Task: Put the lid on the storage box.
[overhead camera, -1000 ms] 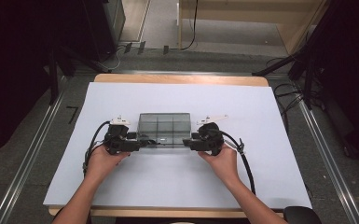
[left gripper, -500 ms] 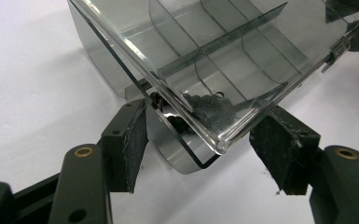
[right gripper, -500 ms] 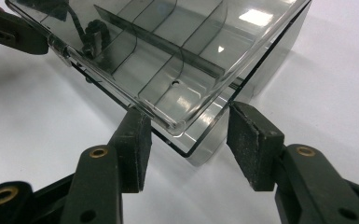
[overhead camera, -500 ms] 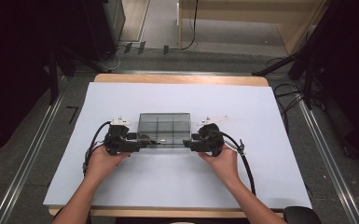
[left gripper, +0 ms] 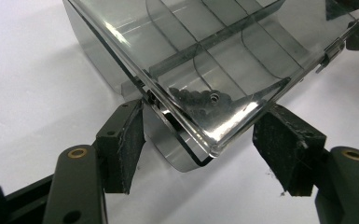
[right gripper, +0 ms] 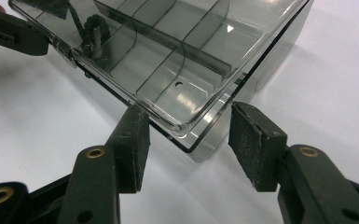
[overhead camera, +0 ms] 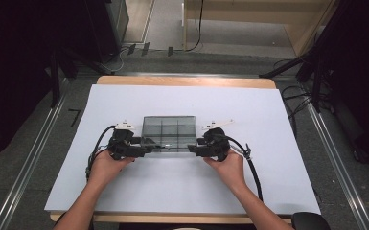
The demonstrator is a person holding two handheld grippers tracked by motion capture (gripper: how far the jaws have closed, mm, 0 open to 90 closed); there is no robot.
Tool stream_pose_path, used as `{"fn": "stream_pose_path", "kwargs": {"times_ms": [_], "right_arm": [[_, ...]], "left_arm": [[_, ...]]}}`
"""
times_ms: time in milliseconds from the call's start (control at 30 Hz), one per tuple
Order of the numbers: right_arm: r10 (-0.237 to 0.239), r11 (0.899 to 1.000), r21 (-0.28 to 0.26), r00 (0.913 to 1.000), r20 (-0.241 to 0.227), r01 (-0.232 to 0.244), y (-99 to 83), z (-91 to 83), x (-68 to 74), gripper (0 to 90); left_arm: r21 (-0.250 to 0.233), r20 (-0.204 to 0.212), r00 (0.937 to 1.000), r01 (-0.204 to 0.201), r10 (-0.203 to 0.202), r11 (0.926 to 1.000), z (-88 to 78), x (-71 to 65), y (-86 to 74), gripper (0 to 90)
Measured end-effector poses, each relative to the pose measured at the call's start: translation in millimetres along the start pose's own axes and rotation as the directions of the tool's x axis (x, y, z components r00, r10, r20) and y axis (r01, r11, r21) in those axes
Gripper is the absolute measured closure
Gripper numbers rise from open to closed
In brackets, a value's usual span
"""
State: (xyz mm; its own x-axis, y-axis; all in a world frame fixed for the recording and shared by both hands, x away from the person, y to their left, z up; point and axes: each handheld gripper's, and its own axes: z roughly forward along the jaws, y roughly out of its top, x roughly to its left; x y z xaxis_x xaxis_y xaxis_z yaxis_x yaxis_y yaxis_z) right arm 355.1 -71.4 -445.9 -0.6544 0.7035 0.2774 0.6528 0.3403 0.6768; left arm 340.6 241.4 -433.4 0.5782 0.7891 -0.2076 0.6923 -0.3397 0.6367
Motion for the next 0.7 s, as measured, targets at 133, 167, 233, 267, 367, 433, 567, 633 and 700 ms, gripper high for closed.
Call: {"fn": "stream_pose_path", "kwargs": {"times_ms": [133,167,233,267,367,433,567,633,700], "right_arm": [[0.003,1.000,-0.001,1.0000,-0.001,-0.003,-0.1,0.2,-0.3,49.3],[0.000,1.000,0.003,1.0000,-0.002,0.000,-0.2,0.3,-0.2,49.0],[-0.011,1.000,0.007,0.9999,0.001,0.011,-0.8,1.5,0.4,48.2],[-0.013,1.000,0.009,0.9999,0.003,0.013,-0.9,1.8,0.8,48.0],[-0.016,1.000,0.011,0.9999,0.007,0.016,-0.9,2.1,1.2,48.0],[-0.013,1.000,0.014,0.9999,0.008,0.013,-1.2,2.4,1.4,48.1],[-0.015,1.000,0.017,0.9999,0.007,0.015,-3.3,2.5,1.6,48.4],[-0.012,1.000,0.016,0.9999,0.002,0.012,-3.4,2.6,1.0,48.4],[-0.014,1.000,0.016,0.9999,0.004,0.014,-3.6,2.7,1.1,48.4]], "left_arm": [[0.006,0.004,1.0000,-0.001,0.001,1.0000,0.9,0.0,-2.3,35.3],[0.005,0.005,1.0000,-0.001,0.001,1.0000,1.0,-0.1,-2.7,35.2],[0.000,0.007,1.0000,0.002,-0.002,1.0000,1.5,0.3,-3.0,34.9],[0.000,0.011,0.9999,0.003,-0.003,1.0000,1.9,0.6,-3.1,34.6],[0.002,0.012,0.9999,-0.001,0.001,1.0000,2.3,1.1,-4.0,34.2],[0.002,0.013,0.9999,-0.006,0.006,1.0000,2.7,1.0,-4.1,34.0],[0.006,0.015,0.9999,-0.008,0.008,0.9999,4.0,0.7,-4.5,32.7],[0.012,0.018,0.9998,-0.004,0.004,0.9999,3.9,1.0,-4.5,32.7],[0.020,0.024,0.9997,0.001,-0.002,0.9998,4.5,1.3,-4.5,32.1]]}}
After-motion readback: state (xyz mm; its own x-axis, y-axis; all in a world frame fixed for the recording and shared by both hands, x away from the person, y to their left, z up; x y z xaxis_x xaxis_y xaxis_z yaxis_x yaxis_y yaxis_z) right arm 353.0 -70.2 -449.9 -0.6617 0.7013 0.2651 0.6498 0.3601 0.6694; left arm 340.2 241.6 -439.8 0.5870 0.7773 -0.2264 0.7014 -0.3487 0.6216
